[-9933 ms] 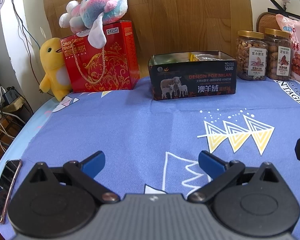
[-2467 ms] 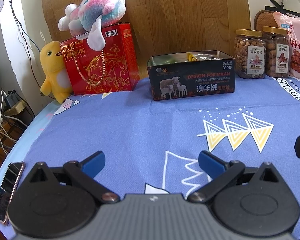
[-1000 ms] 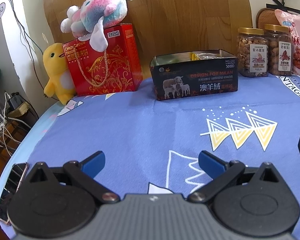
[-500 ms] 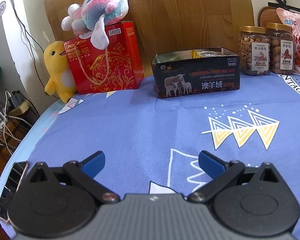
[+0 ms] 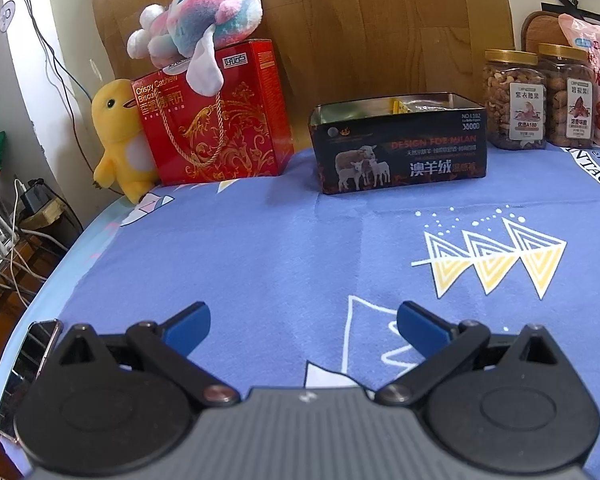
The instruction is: Organize snacks
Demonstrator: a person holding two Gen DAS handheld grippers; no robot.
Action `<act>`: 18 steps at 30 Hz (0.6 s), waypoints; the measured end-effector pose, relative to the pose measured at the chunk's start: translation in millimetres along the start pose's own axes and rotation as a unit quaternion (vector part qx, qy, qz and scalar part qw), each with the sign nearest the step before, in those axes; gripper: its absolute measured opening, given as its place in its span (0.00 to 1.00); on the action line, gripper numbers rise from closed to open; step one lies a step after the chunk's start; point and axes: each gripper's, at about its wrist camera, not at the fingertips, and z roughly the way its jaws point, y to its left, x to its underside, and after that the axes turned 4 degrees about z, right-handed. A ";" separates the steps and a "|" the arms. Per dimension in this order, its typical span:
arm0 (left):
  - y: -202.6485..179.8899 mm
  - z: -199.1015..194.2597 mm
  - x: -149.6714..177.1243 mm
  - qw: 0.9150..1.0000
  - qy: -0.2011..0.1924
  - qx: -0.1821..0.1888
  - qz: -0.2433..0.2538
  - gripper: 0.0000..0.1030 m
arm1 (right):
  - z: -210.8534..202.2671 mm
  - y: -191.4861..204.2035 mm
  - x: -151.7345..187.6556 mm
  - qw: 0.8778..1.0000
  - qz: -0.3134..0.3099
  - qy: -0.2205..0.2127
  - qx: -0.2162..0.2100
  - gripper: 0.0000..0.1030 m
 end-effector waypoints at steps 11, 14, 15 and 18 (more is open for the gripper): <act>-0.4 0.1 0.2 1.000 0.002 0.003 0.000 1.00 | -0.6 -1.0 -0.5 1.000 0.001 0.000 0.000 1.00; -0.8 0.9 0.4 1.000 0.005 0.006 0.000 1.00 | -0.8 -1.2 -0.4 1.000 0.001 0.000 0.000 1.00; -1.1 1.3 0.5 1.000 0.006 0.007 0.000 1.00 | -0.8 -1.0 -0.4 1.000 0.001 0.000 0.000 1.00; -1.5 2.0 0.5 1.000 0.008 0.009 0.000 1.00 | -0.8 -1.1 -0.4 1.000 0.001 0.000 0.000 1.00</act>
